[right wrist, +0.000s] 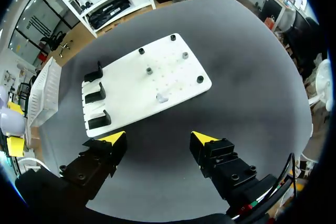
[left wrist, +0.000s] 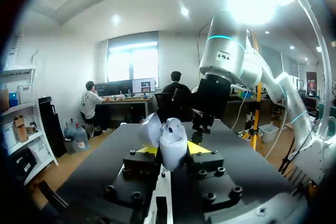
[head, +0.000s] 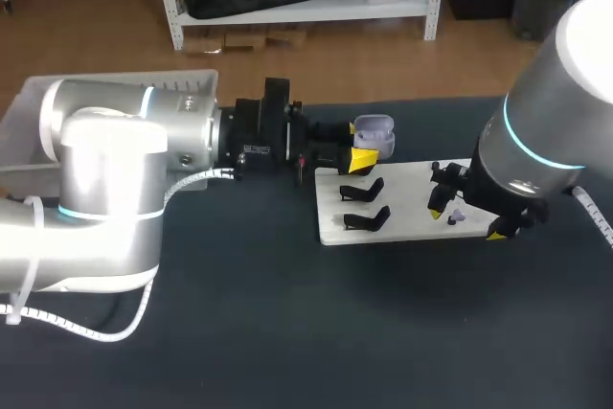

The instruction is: Pick up each earbud case from the left stands, insert the matching earbuds, close the lid, and place the case in the box.

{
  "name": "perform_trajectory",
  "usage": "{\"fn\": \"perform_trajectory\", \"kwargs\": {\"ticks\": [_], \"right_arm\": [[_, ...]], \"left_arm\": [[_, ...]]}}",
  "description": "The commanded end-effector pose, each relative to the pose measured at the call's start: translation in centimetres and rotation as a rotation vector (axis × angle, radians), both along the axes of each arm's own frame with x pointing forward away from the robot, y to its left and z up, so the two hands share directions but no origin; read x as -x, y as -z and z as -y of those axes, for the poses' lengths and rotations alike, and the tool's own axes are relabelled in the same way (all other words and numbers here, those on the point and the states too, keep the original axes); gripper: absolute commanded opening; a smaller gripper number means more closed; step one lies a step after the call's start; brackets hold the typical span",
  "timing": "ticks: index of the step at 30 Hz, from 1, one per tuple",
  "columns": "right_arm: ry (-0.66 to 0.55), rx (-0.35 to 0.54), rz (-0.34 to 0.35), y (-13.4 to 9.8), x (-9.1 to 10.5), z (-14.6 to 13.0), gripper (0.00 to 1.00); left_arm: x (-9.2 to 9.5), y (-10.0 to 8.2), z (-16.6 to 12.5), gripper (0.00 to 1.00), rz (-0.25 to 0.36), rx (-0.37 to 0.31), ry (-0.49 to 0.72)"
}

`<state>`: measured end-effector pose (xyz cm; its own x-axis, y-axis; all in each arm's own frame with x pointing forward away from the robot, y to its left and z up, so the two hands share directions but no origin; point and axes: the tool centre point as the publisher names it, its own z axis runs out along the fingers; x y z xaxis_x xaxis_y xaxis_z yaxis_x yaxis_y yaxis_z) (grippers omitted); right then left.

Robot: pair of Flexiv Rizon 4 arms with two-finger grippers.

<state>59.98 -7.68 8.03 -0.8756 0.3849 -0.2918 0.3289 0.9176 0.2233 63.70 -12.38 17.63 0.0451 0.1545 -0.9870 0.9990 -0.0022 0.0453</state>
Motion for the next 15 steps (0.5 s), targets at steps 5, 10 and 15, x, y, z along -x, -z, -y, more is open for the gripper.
{"fn": "perform_trajectory", "kwargs": {"ticks": [5, 10, 15], "right_arm": [[0.012, -0.011, -0.015, 2.3, -2.3, 0.4, 0.67], [0.028, -0.023, -0.031, 3.0, -3.1, 0.3, 0.55], [0.033, -0.027, -0.05, 3.6, -3.4, 0.3, 0.51]], "left_arm": [[0.1, 0.2, -0.1, 0.0, 0.006, 0.009, -0.005], [0.1, 0.2, -0.1, 0.0, 0.006, 0.009, -0.005], [0.1, 0.2, -0.1, 0.0, 0.006, 0.009, -0.005]]}}
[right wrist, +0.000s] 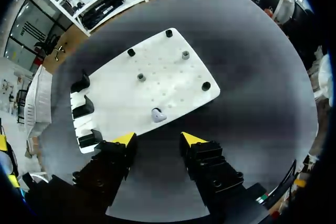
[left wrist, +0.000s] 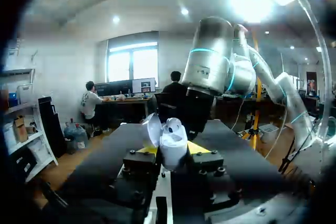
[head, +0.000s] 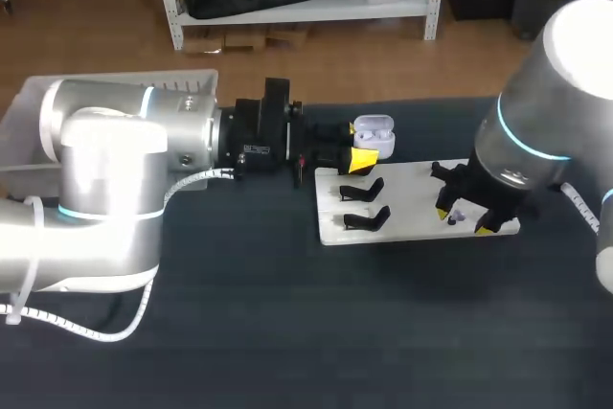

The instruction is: Pick up each earbud case from the left stands, insert the matching earbuds, close the lid, and place the case in the box.

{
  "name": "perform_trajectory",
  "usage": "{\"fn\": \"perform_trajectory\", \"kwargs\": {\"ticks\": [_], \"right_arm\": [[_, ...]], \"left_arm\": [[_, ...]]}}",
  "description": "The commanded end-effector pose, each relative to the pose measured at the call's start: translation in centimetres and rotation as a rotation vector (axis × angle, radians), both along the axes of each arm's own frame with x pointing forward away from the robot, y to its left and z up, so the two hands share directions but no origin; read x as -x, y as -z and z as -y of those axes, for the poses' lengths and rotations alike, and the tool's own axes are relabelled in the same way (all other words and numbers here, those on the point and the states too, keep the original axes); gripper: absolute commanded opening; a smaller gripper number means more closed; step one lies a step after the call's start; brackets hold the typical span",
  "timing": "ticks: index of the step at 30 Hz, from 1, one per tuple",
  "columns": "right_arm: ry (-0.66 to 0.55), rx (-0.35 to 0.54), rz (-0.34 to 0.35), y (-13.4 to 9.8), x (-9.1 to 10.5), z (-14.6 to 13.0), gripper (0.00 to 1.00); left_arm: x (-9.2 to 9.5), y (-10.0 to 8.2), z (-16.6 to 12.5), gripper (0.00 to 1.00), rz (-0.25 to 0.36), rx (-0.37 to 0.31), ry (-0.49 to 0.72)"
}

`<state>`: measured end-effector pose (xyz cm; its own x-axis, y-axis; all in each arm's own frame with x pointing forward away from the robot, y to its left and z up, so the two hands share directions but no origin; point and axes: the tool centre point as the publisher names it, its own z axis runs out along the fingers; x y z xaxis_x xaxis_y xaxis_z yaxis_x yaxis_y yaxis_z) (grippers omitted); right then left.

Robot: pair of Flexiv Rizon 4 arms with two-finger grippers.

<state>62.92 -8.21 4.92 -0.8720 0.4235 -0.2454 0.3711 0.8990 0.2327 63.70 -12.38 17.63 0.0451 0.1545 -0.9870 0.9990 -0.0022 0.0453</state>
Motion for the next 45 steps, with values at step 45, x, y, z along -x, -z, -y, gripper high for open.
{"fn": "perform_trajectory", "kwargs": {"ticks": [45], "right_arm": [[-0.155, -0.058, -0.015, 2.3, -2.4, 0.2, 0.4]], "left_arm": [[0.1, 0.2, -0.1, 0.0, 0.006, 0.009, -0.005]]}}
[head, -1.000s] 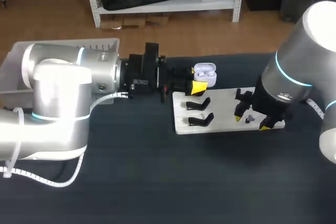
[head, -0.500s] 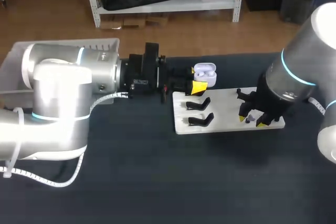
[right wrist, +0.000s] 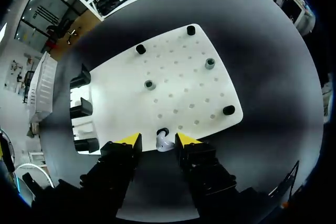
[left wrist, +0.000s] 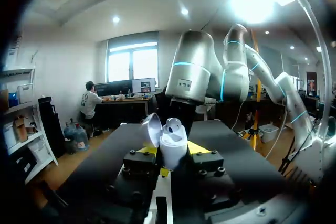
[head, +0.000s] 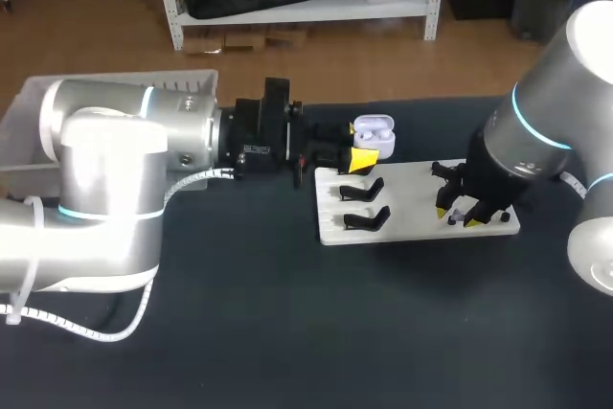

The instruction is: Pick up each earbud case from the left stands, insert the matching earbuds, close the lid, and place the case in the box.

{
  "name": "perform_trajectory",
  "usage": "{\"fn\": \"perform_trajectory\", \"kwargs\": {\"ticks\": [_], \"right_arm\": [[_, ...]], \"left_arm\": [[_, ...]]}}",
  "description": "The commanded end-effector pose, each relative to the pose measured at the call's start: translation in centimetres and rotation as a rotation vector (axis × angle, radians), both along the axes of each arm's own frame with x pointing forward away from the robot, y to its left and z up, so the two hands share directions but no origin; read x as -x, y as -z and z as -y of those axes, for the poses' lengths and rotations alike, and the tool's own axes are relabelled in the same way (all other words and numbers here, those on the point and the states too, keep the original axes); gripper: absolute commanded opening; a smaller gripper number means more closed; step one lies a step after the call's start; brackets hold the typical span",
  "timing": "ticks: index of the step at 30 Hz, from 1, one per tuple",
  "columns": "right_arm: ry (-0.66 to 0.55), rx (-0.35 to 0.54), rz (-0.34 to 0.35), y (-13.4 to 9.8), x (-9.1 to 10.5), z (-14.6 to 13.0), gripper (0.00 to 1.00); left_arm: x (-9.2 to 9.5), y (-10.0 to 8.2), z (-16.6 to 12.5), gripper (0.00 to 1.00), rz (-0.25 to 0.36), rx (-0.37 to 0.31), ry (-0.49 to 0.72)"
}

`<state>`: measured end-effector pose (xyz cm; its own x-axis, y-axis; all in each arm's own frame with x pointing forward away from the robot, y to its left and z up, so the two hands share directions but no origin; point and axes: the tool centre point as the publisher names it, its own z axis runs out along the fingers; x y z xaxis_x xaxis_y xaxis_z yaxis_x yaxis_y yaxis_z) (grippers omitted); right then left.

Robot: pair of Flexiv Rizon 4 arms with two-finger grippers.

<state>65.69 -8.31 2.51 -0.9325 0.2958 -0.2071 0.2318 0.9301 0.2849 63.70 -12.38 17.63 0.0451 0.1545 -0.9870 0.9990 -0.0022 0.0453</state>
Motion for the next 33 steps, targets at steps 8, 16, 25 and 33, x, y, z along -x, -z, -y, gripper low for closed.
{"fn": "perform_trajectory", "kwargs": {"ticks": [8, 16, 25, 33], "right_arm": [[0.008, 0.007, 0.001, 0.02, 0.43, 0.45, 0.38], [0.004, 0.009, -0.003, 0.17, 0.49, 0.37, 0.33], [0.003, 0.011, -0.007, 0.19, 0.57, 0.23, 0.29], [0.008, 0.015, -0.011, 0.18, 0.66, 0.27, 0.0]], "left_arm": [[0.13, 0.19, -0.05, 0.0, 0.006, 0.009, -0.005], [0.13, 0.19, -0.05, 0.0, 0.006, 0.009, -0.005], [0.13, 0.19, -0.05, 0.0, 0.006, 0.009, -0.005], [0.13, 0.19, -0.05, 0.0, 0.006, 0.009, -0.005]]}}
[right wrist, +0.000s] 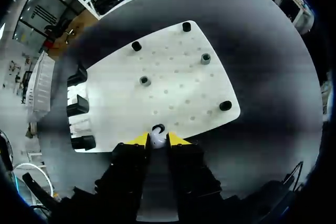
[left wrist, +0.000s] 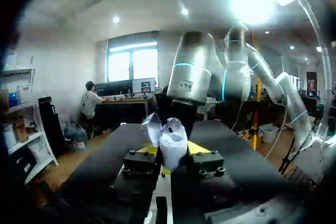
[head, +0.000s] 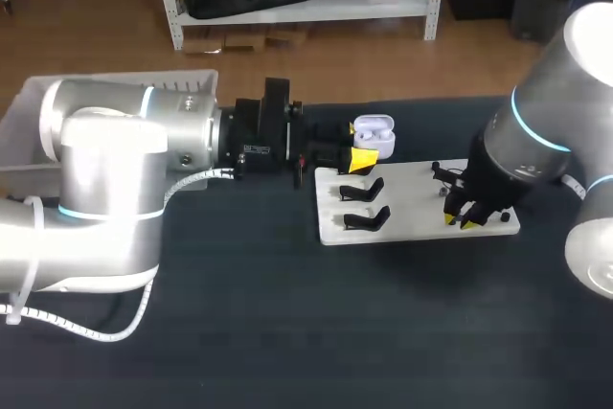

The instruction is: Pick up each earbud case from the left stands, insert the matching earbuds, close the lid, and place the case in the box.

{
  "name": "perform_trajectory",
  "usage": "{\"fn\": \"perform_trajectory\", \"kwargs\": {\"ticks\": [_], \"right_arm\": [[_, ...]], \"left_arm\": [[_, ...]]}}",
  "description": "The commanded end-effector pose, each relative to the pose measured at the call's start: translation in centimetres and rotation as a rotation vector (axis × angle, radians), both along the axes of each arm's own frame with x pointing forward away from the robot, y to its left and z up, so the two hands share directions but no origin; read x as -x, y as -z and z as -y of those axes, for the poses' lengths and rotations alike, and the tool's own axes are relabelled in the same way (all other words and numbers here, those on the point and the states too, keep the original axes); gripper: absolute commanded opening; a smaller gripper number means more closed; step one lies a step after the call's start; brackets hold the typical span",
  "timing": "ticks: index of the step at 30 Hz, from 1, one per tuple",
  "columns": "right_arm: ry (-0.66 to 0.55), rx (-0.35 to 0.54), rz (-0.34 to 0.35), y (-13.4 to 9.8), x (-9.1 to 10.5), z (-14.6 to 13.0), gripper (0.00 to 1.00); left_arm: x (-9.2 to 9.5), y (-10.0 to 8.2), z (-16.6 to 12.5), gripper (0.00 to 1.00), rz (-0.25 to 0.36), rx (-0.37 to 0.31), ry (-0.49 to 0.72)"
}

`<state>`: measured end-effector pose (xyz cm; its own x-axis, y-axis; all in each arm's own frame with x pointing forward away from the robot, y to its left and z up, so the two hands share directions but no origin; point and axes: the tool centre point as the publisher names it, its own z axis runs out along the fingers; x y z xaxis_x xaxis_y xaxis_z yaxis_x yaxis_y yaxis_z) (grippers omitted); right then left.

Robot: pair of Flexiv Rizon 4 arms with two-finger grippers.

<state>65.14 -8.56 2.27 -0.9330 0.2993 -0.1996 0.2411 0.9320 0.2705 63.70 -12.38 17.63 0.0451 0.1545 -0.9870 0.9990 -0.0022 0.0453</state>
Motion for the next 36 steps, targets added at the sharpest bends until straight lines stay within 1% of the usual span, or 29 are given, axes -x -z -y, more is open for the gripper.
{"fn": "perform_trajectory", "kwargs": {"ticks": [1, 6, 10, 12, 14, 17, 18, 20, 23, 25, 29, 30, 31, 34, 36], "right_arm": [[0.001, 0.003, 0.001, -0.1, 0.1, 0.0, 0.0], [0.003, 0.012, -0.003, -0.4, 0.1, -0.1, 0.0], [0.008, 0.005, 0.001, -1.9, 0.2, -0.1, 0.0], [0.014, -0.005, -0.007, -3.0, 0.4, -0.1, 0.0], [0.013, -0.006, -0.031, -3.9, 0.6, 0.0, 0.0], [0.008, -0.006, -0.084, -5.8, 1.5, 0.0, 0.0], [-0.006, 0.011, -0.099, -6.5, 1.9, 0.0, 0.0], [-0.032, 0.04, -0.108, -7.9, 2.8, -0.1, 0.0], [-0.07, 0.063, -0.142, -10.2, 4.3, -0.4, 0.0], [-0.095, 0.086, -0.15, -12.0, 5.4, -0.7, 0.0], [-0.11, 0.093, -0.162, -15.7, 7.1, -1.4, 0.0], [-0.127, 0.109, -0.171, -16.5, 7.4, -1.6, 0.0], [-0.132, 0.099, -0.176, -17.3, 7.8, -1.8, 0.0], [-0.159, 0.121, -0.173, -19.7, 8.6, -2.6, 0.0], [-0.181, 0.12, -0.175, -21.2, 9.0, -3.1, 0.0]], "left_arm": [[0.1, 0.2, -0.1, 0.0, 0.006, 0.009, -0.005], [0.1, 0.2, -0.1, 0.0, 0.006, 0.009, -0.005], [0.1, 0.2, -0.1, 0.0, 0.006, 0.009, -0.005], [0.1, 0.2, -0.1, 0.0, 0.006, 0.009, -0.005], [0.1, 0.2, -0.1, 0.0, 0.006, 0.009, -0.005], [0.1, 0.2, -0.1, 0.0, 0.006, 0.009, -0.005], [0.1, 0.2, -0.1, 0.0, 0.006, 0.009, -0.005], [0.1, 0.2, -0.1, 0.0, 0.006, 0.009, -0.005], [0.1, 0.2, -0.1, 0.0, 0.006, 0.009, -0.005], [0.1, 0.2, -0.1, 0.0, 0.006, 0.009, -0.005], [0.1, 0.2, -0.1, 0.0, 0.006, 0.009, -0.005], [0.1, 0.2, -0.1, 0.0, 0.006, 0.009, -0.005], [0.1, 0.2, -0.1, 0.0, 0.006, 0.009, -0.005], [0.1, 0.2, -0.1, 0.0, 0.006, 0.009, -0.005], [0.1, 0.2, -0.1, 0.0, 0.006, 0.009, -0.005]]}}
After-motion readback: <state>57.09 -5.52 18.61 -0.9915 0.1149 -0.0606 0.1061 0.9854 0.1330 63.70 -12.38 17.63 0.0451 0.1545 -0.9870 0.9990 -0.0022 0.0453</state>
